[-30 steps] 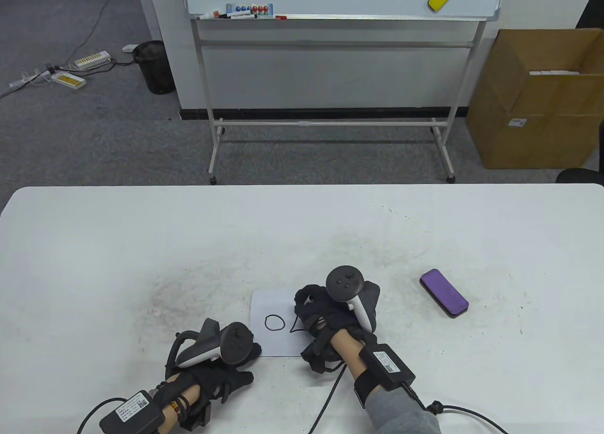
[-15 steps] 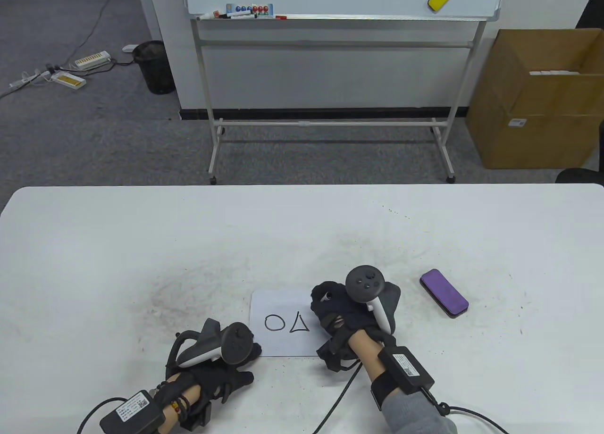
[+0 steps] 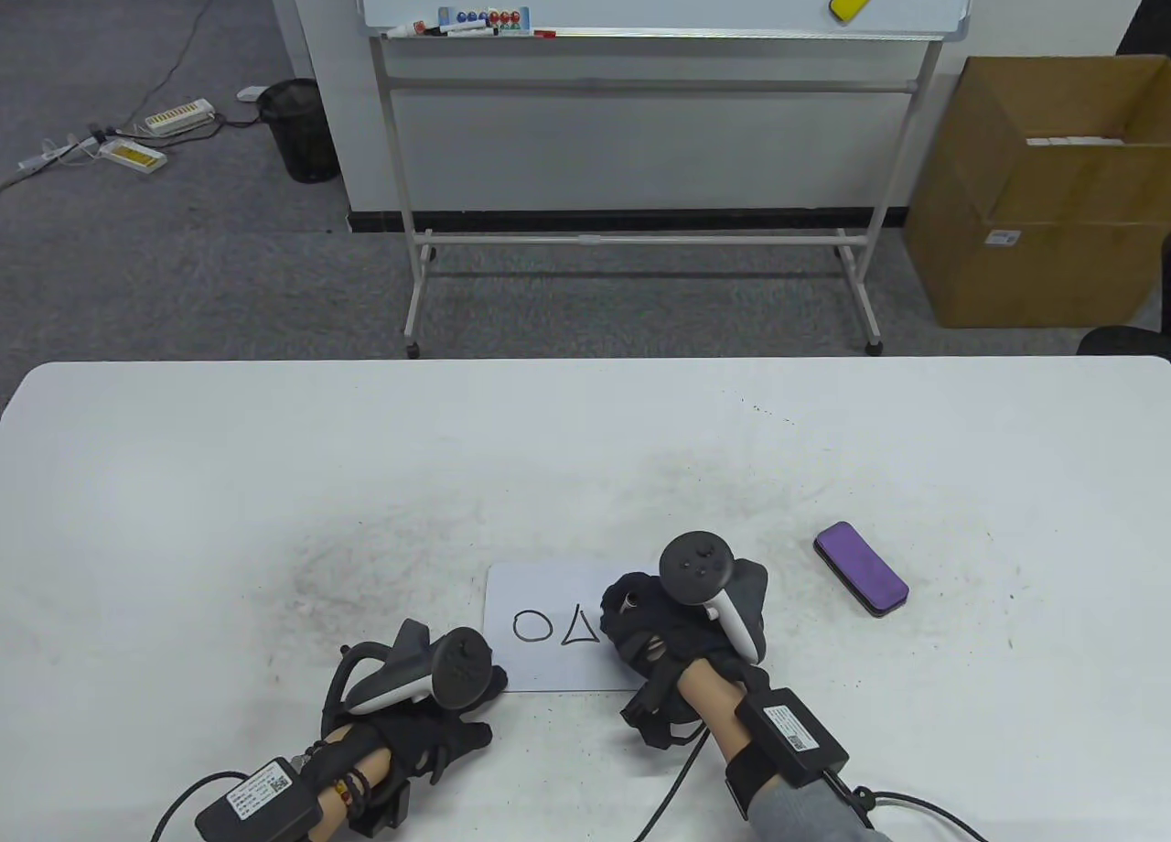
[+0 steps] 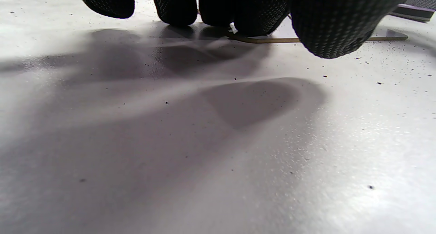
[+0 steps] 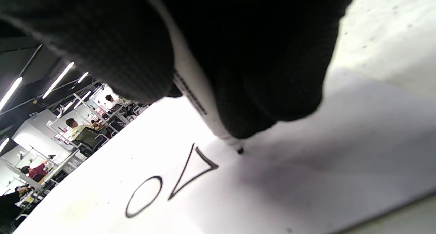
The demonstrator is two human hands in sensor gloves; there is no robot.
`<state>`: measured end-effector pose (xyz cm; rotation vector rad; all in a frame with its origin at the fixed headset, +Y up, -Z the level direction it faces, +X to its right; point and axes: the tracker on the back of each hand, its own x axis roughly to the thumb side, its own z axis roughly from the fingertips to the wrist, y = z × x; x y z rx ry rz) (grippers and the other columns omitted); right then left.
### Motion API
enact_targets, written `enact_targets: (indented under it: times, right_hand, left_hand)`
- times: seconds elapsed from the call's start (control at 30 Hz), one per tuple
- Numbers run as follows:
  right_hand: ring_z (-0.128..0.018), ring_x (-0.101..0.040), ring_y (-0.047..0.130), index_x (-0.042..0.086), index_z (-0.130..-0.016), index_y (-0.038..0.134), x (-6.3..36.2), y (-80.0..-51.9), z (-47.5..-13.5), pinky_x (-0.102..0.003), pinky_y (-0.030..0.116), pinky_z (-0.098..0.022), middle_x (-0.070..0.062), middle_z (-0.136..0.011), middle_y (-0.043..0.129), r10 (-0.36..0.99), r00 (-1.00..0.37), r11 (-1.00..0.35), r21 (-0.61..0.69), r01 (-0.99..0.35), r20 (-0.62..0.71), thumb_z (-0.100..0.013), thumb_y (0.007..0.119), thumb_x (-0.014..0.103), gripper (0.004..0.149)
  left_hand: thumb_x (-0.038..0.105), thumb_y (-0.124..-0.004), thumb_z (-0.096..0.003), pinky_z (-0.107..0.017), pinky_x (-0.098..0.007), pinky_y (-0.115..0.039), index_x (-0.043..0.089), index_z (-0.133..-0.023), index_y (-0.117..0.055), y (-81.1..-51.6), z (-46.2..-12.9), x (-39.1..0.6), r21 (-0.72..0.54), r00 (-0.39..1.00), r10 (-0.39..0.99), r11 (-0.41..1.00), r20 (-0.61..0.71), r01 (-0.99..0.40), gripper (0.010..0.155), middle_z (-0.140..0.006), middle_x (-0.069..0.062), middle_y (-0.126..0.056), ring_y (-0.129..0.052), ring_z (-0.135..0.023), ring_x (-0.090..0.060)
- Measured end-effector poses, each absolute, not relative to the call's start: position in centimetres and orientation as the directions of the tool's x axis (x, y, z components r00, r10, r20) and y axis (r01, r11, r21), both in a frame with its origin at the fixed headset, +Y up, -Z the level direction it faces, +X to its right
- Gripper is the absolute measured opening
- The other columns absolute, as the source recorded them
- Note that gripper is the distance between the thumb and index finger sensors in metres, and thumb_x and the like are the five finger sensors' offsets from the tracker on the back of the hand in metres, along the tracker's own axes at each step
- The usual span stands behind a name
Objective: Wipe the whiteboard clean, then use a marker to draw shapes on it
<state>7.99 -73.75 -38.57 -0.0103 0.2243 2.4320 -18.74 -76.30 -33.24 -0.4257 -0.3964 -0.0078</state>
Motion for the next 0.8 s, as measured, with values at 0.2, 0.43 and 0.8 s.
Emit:
enact_targets:
  times: [0.2,0.43,0.8]
  right_hand:
    - [-0.055,-0.032,0.113,0.023,-0.073,0.094,8.1,-72.9,-39.1,-0.034,0.099,-0.037,-0.011,-0.079,0.095,0.683,-0.727,-0.725,0.056,-0.687,-0.072,-0.033,0.096,0.034,0.042]
    - [-0.057,-0.031,0.113,0.024,-0.075,0.093,7.7,-73.4,-40.3,-0.034,0.099,-0.039,-0.011,-0.081,0.094,0.679,-0.727,-0.728,0.036,-0.684,-0.102,-0.034,0.096,0.034,0.042]
    - [-0.056,-0.032,0.113,0.023,-0.074,0.094,9.5,-73.8,-40.3,-0.034,0.098,-0.038,-0.011,-0.08,0.095,0.633,-0.751,-0.763,0.013,-0.646,-0.187,-0.033,0.095,0.034,0.042]
  left_hand:
    - [0.053,-0.076,-0.0375,-0.078,-0.061,-0.052,0.035,-0.102,-0.059,-76.3,-33.2,-18.7,-0.4,0.923,0.067,0.912,0.378,0.097,0.069,-0.119,0.004,-0.045,-0.05,-0.113,-0.028]
    - [0.053,-0.076,-0.0375,-0.077,-0.062,-0.052,0.035,-0.102,-0.06,-76.3,-33.2,-18.7,-0.404,0.923,0.073,0.91,0.377,0.093,0.069,-0.119,0.004,-0.046,-0.05,-0.113,-0.029]
    - [0.053,-0.076,-0.0376,-0.078,-0.061,-0.052,0.035,-0.102,-0.059,-76.3,-33.2,-18.6,-0.402,0.923,0.065,0.91,0.378,0.101,0.069,-0.119,0.004,-0.046,-0.05,-0.113,-0.029]
